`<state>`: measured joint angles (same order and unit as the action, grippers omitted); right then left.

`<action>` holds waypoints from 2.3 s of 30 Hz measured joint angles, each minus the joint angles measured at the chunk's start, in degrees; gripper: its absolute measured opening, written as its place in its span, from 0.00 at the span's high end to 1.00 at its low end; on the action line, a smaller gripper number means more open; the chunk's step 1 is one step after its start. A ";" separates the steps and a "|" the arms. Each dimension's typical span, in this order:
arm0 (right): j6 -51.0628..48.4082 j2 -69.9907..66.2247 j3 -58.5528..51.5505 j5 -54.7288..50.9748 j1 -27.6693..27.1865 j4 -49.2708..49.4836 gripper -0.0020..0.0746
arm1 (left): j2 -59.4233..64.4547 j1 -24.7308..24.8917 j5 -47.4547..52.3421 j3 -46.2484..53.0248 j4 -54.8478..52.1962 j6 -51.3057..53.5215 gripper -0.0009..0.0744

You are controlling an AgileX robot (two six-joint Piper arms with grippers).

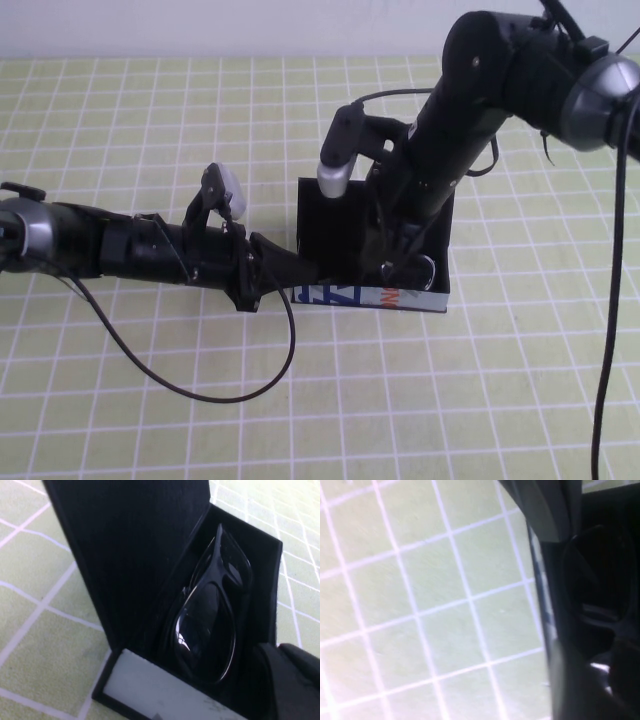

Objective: Take glasses out of glasses case
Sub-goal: Pick up the glasses from the glasses case

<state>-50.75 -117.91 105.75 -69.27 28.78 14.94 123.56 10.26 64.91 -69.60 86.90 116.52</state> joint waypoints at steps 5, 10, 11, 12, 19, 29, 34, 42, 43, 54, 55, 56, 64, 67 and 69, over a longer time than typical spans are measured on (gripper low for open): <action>-4.03 -2.25 0.00 2.82 0.00 -2.41 0.60 | 0.00 0.00 0.00 0.00 0.00 0.00 0.99; -5.89 -3.53 0.00 6.06 0.00 -3.25 0.56 | 0.00 0.00 0.00 0.00 0.00 0.00 0.99; -6.25 -3.66 0.00 6.53 0.00 -3.39 0.55 | 0.00 0.00 0.00 0.00 0.00 0.00 0.99; -6.51 -3.75 0.00 6.77 0.00 -3.50 0.55 | 0.00 0.00 0.00 0.00 0.00 0.00 0.99; -7.82 -5.52 0.00 7.26 0.00 -4.11 0.55 | 0.00 0.00 0.00 0.00 0.00 0.00 0.99; -8.03 -6.92 0.00 7.99 0.00 -5.06 0.55 | 0.00 0.00 0.00 0.00 0.00 0.00 0.99; -8.03 -7.03 0.00 8.50 0.00 -5.60 0.55 | 0.00 0.00 0.00 0.00 0.00 0.00 0.99; -8.37 -7.88 0.00 8.84 0.00 -5.85 0.57 | 0.00 0.00 0.00 0.00 0.00 0.00 0.99; -8.37 -8.01 0.00 8.98 0.00 -5.94 0.59 | 0.00 0.00 0.00 0.00 0.00 0.00 0.99; -7.44 -7.51 0.36 8.17 0.00 -5.04 0.94 | 0.00 0.00 0.00 0.00 0.00 -0.66 0.99; -7.12 -7.35 0.36 8.07 0.11 -5.04 0.94 | 0.00 0.00 0.00 0.00 0.00 -1.03 0.99; -6.67 -6.93 0.36 8.07 0.11 -4.91 0.95 | -0.12 0.00 0.00 0.00 0.00 -1.33 0.99; 1.02 1.17 0.10 5.21 0.11 -4.46 0.95 | -7.03 -0.03 0.01 0.00 -1.55 -6.08 0.99; 5.60 5.24 0.10 3.08 0.11 -3.91 0.95 | -10.47 -0.03 0.15 0.00 -2.20 -7.71 0.99; 9.16 8.03 0.10 1.29 0.00 -3.91 0.95 | -12.54 -0.03 0.28 0.00 -2.46 -9.19 0.99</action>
<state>-41.59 -109.87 105.85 -67.98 28.78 11.03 111.02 10.23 65.19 -69.60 84.45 107.32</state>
